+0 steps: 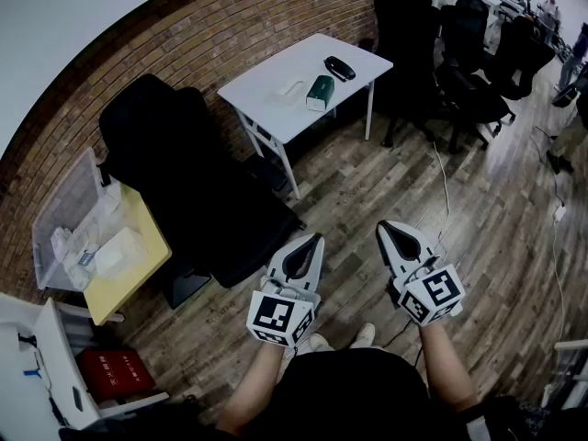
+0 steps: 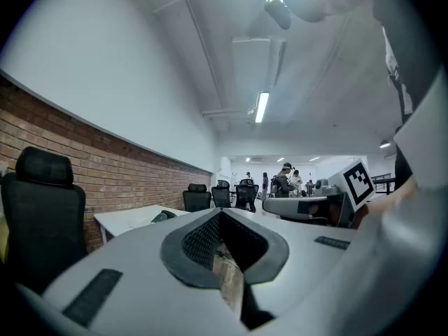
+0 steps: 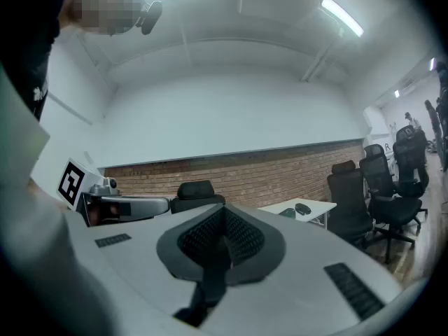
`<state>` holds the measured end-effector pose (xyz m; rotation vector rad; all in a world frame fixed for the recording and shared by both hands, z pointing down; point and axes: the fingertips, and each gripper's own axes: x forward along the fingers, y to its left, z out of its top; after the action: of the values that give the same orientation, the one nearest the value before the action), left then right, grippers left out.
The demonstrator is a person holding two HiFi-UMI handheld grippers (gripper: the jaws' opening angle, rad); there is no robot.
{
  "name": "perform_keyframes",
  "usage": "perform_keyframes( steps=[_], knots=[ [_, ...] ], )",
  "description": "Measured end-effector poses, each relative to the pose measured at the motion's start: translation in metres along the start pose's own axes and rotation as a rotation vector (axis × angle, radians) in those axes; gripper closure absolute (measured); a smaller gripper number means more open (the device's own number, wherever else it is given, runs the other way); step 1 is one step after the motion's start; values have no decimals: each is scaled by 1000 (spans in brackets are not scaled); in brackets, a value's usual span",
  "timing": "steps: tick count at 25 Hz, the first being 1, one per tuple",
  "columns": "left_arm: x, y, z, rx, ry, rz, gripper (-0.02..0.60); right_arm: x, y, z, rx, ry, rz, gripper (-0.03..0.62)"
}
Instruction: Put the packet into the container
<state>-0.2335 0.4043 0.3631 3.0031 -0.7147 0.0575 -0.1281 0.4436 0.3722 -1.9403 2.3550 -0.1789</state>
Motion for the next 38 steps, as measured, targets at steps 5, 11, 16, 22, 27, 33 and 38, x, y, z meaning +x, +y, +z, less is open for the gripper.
perform_keyframes(
  steps=[5, 11, 16, 22, 27, 33, 38],
  knots=[
    [0, 3, 0, -12, -2, 1, 584, 0, 1, -2, -6, 2, -4, 589],
    [0, 2, -6, -19, 15, -5, 584, -3, 3, -1, 1, -4, -3, 589],
    [2, -1, -6, -33, 10, 2, 584, -6, 2, -4, 6, 0, 0, 589],
    [8, -6, -5, -31, 14, 6, 584, -9, -6, -4, 9, 7, 7, 589],
    [16, -15, -12, -19, 30, 9, 584, -12, -14, -9, 12, 11, 21, 589],
    [34, -22, -16, -18, 44, 33, 584, -13, -34, -12, 16, 18, 42, 589],
    [51, -31, -18, -7, 45, 49, 584, -18, -56, -12, 12, 21, 55, 589]
  ],
)
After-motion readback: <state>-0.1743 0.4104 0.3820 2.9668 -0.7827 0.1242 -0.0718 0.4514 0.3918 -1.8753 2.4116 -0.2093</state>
